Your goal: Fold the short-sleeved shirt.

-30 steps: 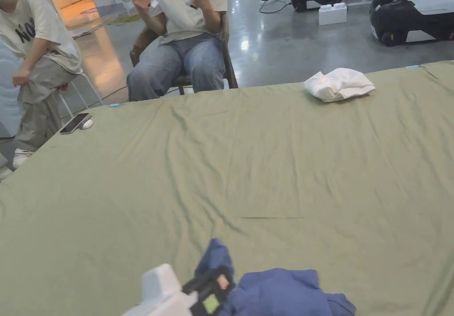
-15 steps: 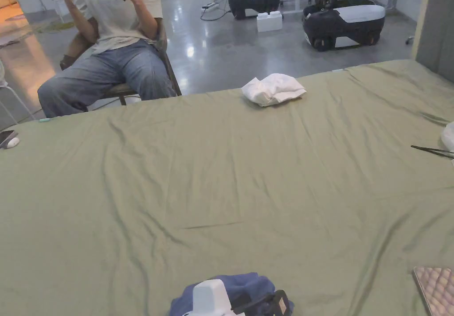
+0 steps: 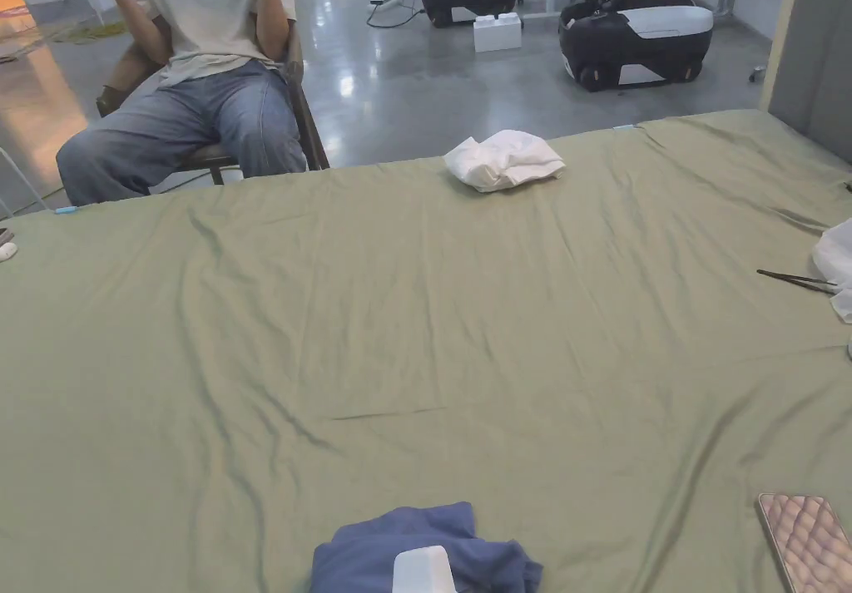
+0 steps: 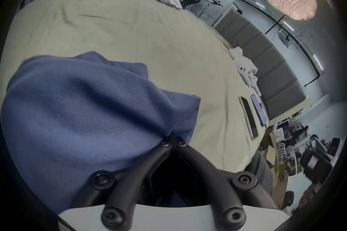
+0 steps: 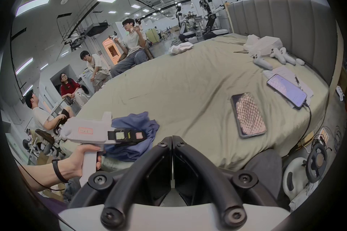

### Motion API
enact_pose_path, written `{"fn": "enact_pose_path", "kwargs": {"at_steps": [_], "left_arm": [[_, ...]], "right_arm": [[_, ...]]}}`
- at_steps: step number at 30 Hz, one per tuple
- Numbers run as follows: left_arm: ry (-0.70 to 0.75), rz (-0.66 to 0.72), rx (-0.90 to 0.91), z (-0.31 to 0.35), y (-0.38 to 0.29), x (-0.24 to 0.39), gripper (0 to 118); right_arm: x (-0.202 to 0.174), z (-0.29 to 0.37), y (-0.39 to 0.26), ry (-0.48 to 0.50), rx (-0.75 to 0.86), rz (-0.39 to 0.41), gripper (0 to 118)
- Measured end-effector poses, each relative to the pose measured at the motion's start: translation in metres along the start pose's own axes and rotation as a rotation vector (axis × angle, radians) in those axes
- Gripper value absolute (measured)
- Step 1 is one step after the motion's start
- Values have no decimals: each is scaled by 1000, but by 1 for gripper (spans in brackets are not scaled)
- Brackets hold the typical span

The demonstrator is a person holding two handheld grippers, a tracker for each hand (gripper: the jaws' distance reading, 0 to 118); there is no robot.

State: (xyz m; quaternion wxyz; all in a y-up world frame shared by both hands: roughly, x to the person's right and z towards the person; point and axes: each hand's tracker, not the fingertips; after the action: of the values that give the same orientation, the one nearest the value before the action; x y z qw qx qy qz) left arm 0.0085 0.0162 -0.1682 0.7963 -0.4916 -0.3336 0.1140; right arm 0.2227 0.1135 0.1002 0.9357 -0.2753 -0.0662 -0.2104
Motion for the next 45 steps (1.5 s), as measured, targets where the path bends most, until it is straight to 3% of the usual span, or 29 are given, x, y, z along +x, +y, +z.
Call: {"fn": "enact_pose_path", "kwargs": {"at_steps": [2, 3, 6, 9, 14, 16, 18, 19, 20, 22, 25, 27, 28, 29, 30, 32, 36, 39, 42, 45], "left_arm": [[-8, 27, 8, 8, 5, -1, 3], [-27, 25, 37, 20, 9, -2, 16], [-99, -30, 145, 61, 17, -8, 71], [-22, -22, 262, 110, 20, -25, 76], [-45, 228, 329, 156, 14, -95, 87], [-42, 320, 334, 163, 6, -120, 87], [-18, 369, 333, 166, -2, -138, 88], [-19, 378, 326, 162, -4, -142, 88], [-26, 396, 315, 159, -6, -148, 88], [-69, 435, 286, 148, -9, -155, 88], [-178, 495, 281, 123, -10, -164, 87], [-220, 517, 238, 102, -7, -163, 85], [-215, 505, 197, 93, -5, -161, 80], [-194, 494, 195, 87, -3, -159, 68], [-166, 485, 152, 80, 0, -158, 48], [-119, 483, 142, 77, 4, -156, 32], [-152, 445, 165, 94, 8, -154, 22], [-188, 484, 254, 127, 16, -167, 22], [-92, 456, 325, 192, 32, -208, 22], [131, 402, 379, 262, 48, -266, 22]], "right_arm": [[-7, -11, -6, 68, -42, -14, 0], [-10, -20, -8, 104, -69, -21, 0], [-27, -54, -5, 166, -127, 29, 0], [-48, -98, 8, 215, -191, 116, 0], [-74, -169, 17, 249, -241, 188, 0], [-78, -195, 15, 210, -279, 236, 0], [-76, -223, 4, 83, -404, 279, 0], [-72, -235, -4, 51, -465, 264, 0], [-67, -238, -9, 105, -433, 203, 0], [-64, -228, -4, 96, -397, 119, 0], [-69, -223, -4, 100, -394, 206, 0], [-69, -223, -5, 94, -392, 196, 0], [-69, -223, -5, 92, -391, 196, 0], [-69, -223, -6, 91, -392, 200, 0], [-69, -223, -6, 90, -393, 201, 0], [-68, -223, -5, 91, -393, 194, 0], [-67, -216, 3, 109, -399, 157, 0], [-61, -189, 19, 291, -284, 0, 0], [-58, -167, 34, 279, -261, 22, 0], [-50, -159, 37, 256, -248, -4, 0]]}}
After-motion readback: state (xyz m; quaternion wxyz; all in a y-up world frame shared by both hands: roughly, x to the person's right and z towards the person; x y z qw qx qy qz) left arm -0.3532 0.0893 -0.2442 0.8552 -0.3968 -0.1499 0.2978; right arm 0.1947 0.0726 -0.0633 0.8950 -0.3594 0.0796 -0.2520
